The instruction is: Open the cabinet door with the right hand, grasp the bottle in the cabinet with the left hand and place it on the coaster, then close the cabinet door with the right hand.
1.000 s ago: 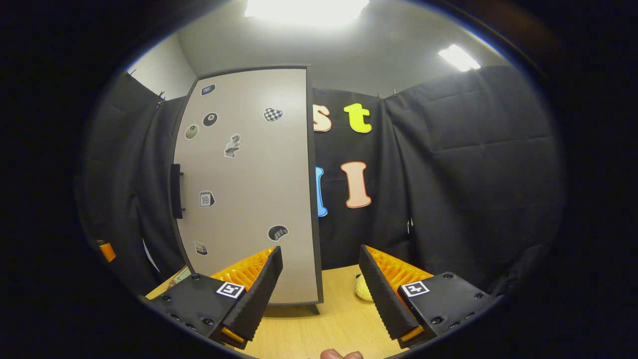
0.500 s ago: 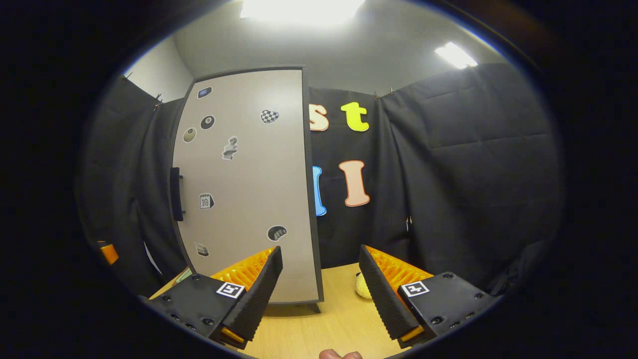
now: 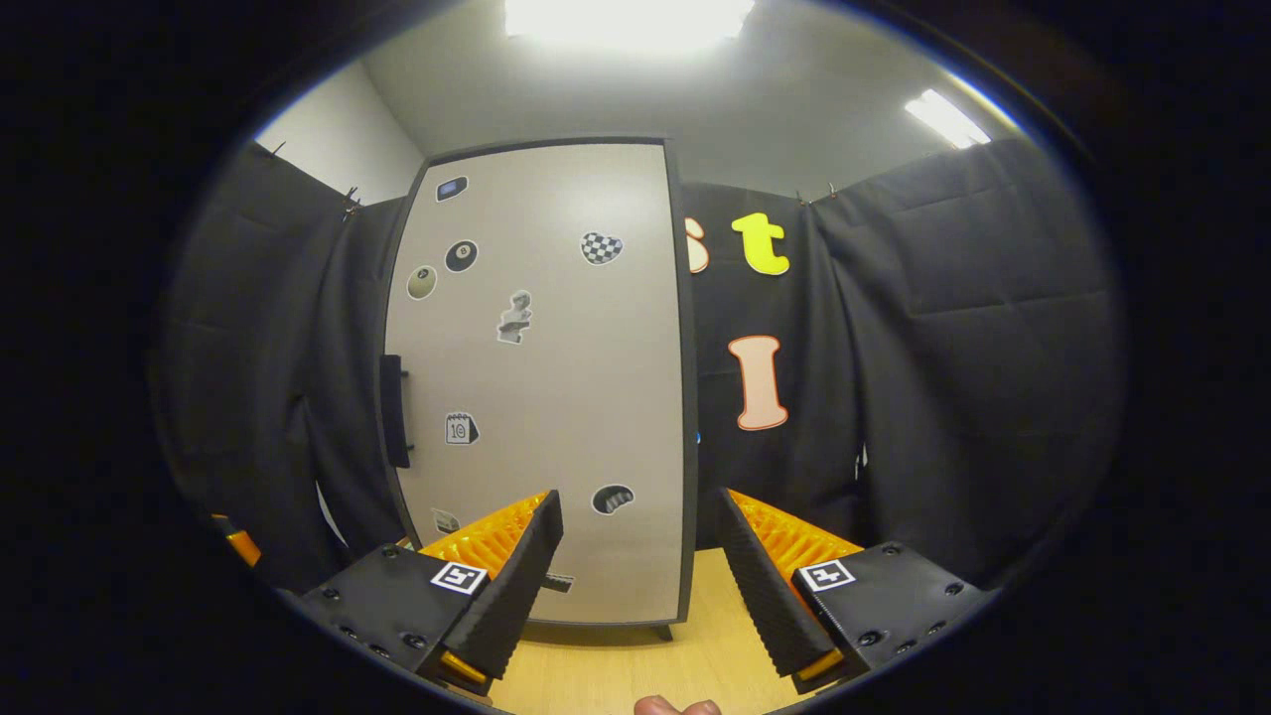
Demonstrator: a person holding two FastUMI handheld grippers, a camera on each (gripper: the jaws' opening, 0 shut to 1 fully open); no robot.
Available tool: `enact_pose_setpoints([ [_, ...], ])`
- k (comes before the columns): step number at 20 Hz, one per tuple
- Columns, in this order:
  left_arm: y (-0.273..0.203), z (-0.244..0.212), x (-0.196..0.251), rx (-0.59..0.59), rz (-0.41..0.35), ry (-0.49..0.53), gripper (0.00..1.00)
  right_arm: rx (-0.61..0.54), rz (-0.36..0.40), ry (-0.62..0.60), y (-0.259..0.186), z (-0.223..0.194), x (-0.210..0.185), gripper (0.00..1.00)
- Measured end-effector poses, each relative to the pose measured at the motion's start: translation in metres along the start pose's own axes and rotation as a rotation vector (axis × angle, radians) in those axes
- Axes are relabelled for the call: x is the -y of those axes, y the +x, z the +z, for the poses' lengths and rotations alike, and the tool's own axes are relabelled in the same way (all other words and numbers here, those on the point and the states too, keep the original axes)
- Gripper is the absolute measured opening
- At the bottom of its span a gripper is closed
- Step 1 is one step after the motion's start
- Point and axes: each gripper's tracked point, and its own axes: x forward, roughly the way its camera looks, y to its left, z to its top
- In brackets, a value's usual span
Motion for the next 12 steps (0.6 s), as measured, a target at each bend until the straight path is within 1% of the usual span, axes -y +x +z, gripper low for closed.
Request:
enact_pose_setpoints([
  [1,-0.002,-0.003,-0.005,-0.007,0.013,-0.012,0.83,0.005,0.018,0.007,0.006,0.008,-0.008,0.98],
  [2,-0.003,-0.005,-0.009,-0.013,0.027,-0.026,0.83,0.011,0.034,0.014,0.012,0.016,-0.017,0.98],
  [3,-0.005,-0.009,-0.013,-0.020,0.039,-0.039,0.86,0.016,0.050,0.017,0.019,0.023,-0.025,0.98],
  [4,-0.005,-0.011,-0.017,-0.026,0.051,-0.049,0.83,0.021,0.065,0.015,0.027,0.031,-0.035,0.98],
  [5,-0.007,-0.012,-0.022,-0.029,0.062,-0.054,0.86,0.029,0.082,0.012,0.033,0.038,-0.045,0.93],
  [6,-0.008,-0.013,-0.026,-0.030,0.073,-0.055,0.83,0.035,0.097,0.011,0.040,0.045,-0.055,0.93],
  [7,-0.009,-0.014,-0.029,-0.030,0.081,-0.050,0.83,0.022,0.111,0.016,0.046,0.049,-0.065,0.98],
  [8,-0.011,-0.014,-0.033,-0.029,0.091,-0.043,0.86,0.009,0.131,0.025,0.051,0.052,-0.078,0.98],
  [10,-0.013,-0.013,-0.039,-0.029,0.107,-0.033,0.86,-0.001,0.170,0.039,0.059,0.061,-0.102,0.98],
  [11,-0.014,-0.012,-0.042,-0.028,0.112,-0.031,0.86,0.009,0.181,0.037,0.064,0.066,-0.111,0.93],
  [12,-0.013,-0.012,-0.044,-0.026,0.119,-0.029,0.83,0.020,0.183,0.029,0.070,0.072,-0.119,0.98],
])
